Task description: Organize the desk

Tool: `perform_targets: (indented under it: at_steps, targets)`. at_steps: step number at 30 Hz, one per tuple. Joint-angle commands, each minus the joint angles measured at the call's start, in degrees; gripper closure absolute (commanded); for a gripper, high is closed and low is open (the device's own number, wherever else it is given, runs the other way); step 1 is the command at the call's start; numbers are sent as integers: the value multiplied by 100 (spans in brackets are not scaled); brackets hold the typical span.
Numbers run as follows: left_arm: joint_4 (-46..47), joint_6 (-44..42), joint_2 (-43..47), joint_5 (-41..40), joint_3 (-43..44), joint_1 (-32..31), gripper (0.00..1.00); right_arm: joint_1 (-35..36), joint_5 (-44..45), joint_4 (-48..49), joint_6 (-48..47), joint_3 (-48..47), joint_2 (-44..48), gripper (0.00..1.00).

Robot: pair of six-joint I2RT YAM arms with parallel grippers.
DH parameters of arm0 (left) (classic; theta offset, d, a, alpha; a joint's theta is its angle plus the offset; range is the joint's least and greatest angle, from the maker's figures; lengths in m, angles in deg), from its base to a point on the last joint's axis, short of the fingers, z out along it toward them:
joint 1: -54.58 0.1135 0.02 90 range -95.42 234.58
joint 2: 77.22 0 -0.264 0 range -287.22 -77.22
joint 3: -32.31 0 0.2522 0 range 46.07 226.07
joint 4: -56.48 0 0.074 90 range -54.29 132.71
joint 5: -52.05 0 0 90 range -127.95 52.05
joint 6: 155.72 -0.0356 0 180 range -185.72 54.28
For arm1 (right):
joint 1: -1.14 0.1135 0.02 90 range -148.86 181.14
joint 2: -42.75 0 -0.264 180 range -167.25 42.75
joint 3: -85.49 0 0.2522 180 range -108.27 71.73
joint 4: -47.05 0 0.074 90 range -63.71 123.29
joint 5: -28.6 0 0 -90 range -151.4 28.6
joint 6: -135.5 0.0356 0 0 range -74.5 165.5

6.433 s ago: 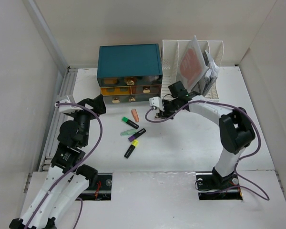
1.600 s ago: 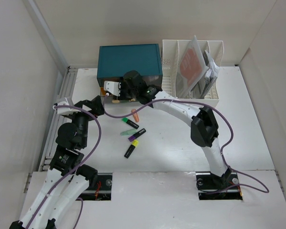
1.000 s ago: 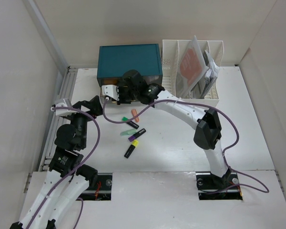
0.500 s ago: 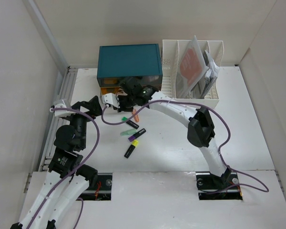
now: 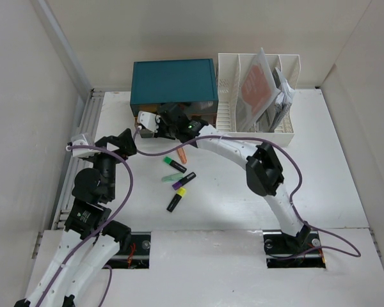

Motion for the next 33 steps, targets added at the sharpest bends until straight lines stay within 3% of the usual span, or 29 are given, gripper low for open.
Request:
perform_targets:
  at_steps: [1,16,20,21,22,23,25,26,28,30,33]
  targets:
    - [181,-16,96,-129,-3,5,14,-125,831,646,193,-193,-256,100]
    - [181,-16,96,-130,-3,5,14,-240,1342,1129,413,-115,-371,100]
    - [181,-16,96,-130,-3,5,14,-240,430,893,483,402,259,100]
    - [181,-16,96,-130,-3,5,14,-240,-269,752,422,500,401,100]
    - [181,-16,96,-130,-3,5,14,-240,-528,621,343,614,542,94]
    - [181,-16,96,-130,-3,5,14,-240,-748,558,290,937,700,82]
    - [233,-16,96,-16,-3,5,14,-240,-1196,610,289,1395,1235,40]
    - [233,-16,26,-15,-3,5,14,-240,-1286,758,403,1850,1411,0]
    - [233,-16,-27,37,-3,5,15,-318,-1880,690,789,2108,1755,0]
    - [233,-16,-80,99,-3,5,22,-503,-2531,8,956,2109,1756,0]
    - [295,-16,-150,318,-56,5,35,-696,-3412,-242,1167,2284,1905,0]
